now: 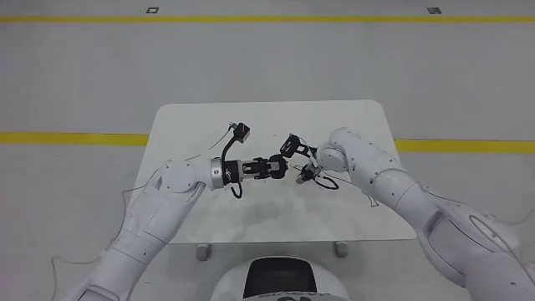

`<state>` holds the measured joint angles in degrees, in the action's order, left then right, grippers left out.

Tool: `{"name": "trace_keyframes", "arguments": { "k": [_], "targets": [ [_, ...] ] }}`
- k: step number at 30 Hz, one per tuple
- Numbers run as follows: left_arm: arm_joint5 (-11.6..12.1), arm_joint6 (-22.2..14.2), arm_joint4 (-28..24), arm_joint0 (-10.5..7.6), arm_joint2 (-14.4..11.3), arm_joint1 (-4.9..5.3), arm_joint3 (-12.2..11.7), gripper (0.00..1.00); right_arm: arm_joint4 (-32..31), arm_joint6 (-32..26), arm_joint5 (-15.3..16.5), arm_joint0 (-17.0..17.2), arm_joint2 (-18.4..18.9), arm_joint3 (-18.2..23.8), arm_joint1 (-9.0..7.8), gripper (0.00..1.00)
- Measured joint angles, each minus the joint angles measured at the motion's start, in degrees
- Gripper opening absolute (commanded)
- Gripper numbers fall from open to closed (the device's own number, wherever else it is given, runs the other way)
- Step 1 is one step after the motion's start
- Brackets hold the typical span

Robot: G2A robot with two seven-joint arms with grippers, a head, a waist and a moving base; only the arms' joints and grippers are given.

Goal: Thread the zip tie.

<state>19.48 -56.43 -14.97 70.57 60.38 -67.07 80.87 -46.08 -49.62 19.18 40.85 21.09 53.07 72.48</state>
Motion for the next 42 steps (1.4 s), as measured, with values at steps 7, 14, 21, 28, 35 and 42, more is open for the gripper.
{"name": "trace_keyframes", "arguments": {
  "k": [7,14,21,28,35,42],
  "targets": [
    [0.0,0.0,0.0,0.0,0.0,0.0,0.0,0.0,-3.76,1.82,-0.32,1.14,0.76,1.53,-0.27,0.98],
    [0.0,0.0,0.0,0.0,0.0,0.0,0.0,0.0,-4.96,1.84,-0.87,2.02,1.95,2.18,-0.16,0.45],
    [0.0,0.0,0.0,0.0,0.0,0.0,0.0,0.0,-4.59,2.67,-0.88,2.37,3.33,0.54,0.29,0.4],
    [0.0,0.0,0.0,0.0,0.0,0.0,0.0,0.0,-4.8,2.83,-1.44,2.2,3.12,-2.65,1.88,0.36],
    [0.0,0.0,0.0,0.0,0.0,0.0,0.0,0.0,-5.11,3.17,-1.01,1.76,2.02,-6.91,4.29,0.31],
    [0.0,0.0,0.0,0.0,0.0,0.0,0.0,0.0,-5.98,3.89,-1.98,1.16,1.13,-11.06,6.68,0.19]
  ]
}}
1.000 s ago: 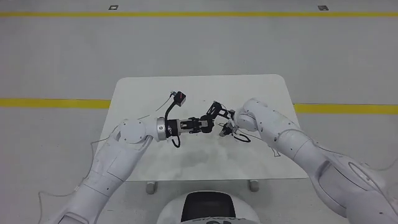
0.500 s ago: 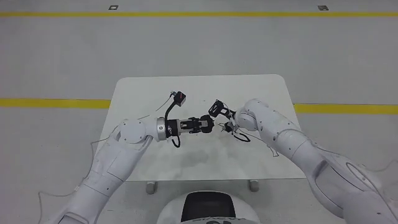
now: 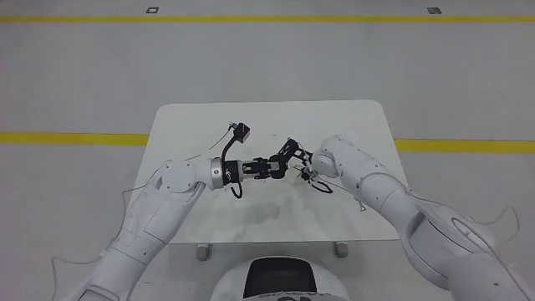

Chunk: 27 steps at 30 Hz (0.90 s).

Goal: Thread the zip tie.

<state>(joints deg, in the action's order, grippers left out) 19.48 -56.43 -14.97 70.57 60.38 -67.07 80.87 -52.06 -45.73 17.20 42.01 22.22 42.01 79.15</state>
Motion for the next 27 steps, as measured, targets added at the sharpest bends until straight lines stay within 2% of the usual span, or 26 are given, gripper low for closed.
{"name": "trace_keyframes", "arguments": {
  "k": [5,20,27],
  "targets": [
    [0.0,0.0,0.0,0.0,0.0,0.0,0.0,0.0,-0.73,0.73,-0.63,-0.34,-0.39,-2.52,1.57,0.18],
    [0.0,0.0,0.0,0.0,0.0,0.0,0.0,0.0,-1.31,3.6,2.15,-1.54,-0.49,-10.64,5.35,0.18],
    [0.0,0.0,0.0,0.0,0.0,0.0,0.0,0.0,-1.3,4.3,2.29,-1.9,-0.79,-13.4,6.86,0.15]
  ]
}}
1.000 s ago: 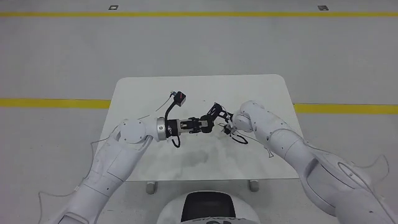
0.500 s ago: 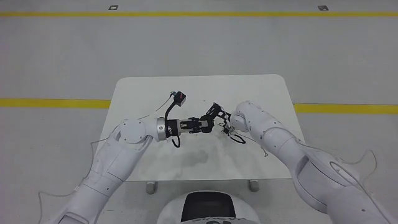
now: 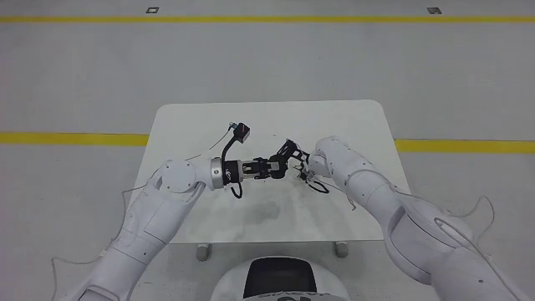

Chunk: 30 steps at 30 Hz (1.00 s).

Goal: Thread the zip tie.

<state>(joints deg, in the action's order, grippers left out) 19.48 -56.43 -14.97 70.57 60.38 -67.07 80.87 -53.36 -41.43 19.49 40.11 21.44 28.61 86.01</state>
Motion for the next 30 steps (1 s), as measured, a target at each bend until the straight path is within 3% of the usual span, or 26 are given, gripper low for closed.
{"name": "trace_keyframes", "arguments": {
  "k": [6,14,19,30],
  "targets": [
    [0.0,0.0,0.0,0.0,0.0,0.0,0.0,0.0,0.18,0.44,-0.01,-0.27,-0.46,-1.72,0.93,0.04],
    [0.0,0.0,0.0,0.0,0.0,0.0,0.0,0.0,0.54,0.72,-0.01,-0.62,-1.14,-3.46,1.89,0.0],
    [0.0,0.0,0.0,0.0,0.0,0.0,0.0,0.0,0.35,1.54,-0.01,-0.86,-1.57,-3.95,2.25,0.24],
    [0.0,0.0,0.0,0.0,0.0,0.0,0.0,0.0,-0.87,3.04,0.0,-1.04,-2.14,-4.88,2.73,0.2]
  ]
}}
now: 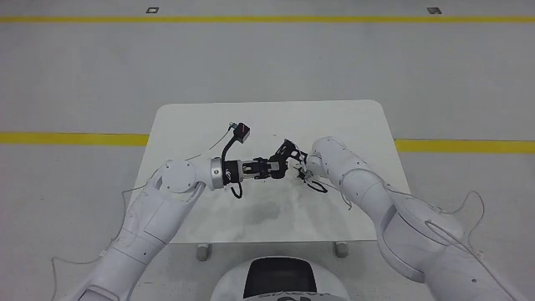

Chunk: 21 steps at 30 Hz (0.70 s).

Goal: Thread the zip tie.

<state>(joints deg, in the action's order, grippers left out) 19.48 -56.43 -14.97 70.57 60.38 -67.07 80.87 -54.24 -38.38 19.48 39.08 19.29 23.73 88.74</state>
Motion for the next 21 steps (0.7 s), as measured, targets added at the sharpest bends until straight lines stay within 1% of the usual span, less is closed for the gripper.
{"name": "trace_keyframes", "arguments": {
  "k": [1,3,6,7,9,10,21],
  "targets": [
    [0.0,0.0,0.0,0.0,0.0,0.0,0.0,0.0,-0.02,0.04,0.0,0.02,-0.03,-0.07,0.05,0.19],
    [0.0,0.0,0.0,0.0,0.0,0.0,0.0,0.0,0.01,0.02,0.0,0.05,-0.12,-0.19,0.15,0.13],
    [0.0,0.0,0.0,0.0,0.0,0.0,0.0,0.0,0.3,-0.32,0.0,0.07,-0.27,-0.37,0.3,0.09],
    [0.0,0.0,0.0,0.0,0.0,0.0,0.0,0.0,0.4,-0.46,0.0,0.07,-0.33,-0.41,0.35,0.09],
    [0.0,0.0,0.0,0.0,0.0,0.0,0.0,0.0,0.66,-0.75,0.0,0.07,-0.49,-0.52,0.46,0.05],
    [0.0,0.0,0.0,0.0,0.0,0.0,0.0,0.0,0.8,-0.84,0.0,0.05,-0.56,-0.57,0.5,0.0],
    [0.0,0.0,0.0,0.0,0.0,0.0,0.0,0.0,1.21,-0.22,0.0,-0.6,-1.14,-0.46,0.49,0.0]
  ]
}}
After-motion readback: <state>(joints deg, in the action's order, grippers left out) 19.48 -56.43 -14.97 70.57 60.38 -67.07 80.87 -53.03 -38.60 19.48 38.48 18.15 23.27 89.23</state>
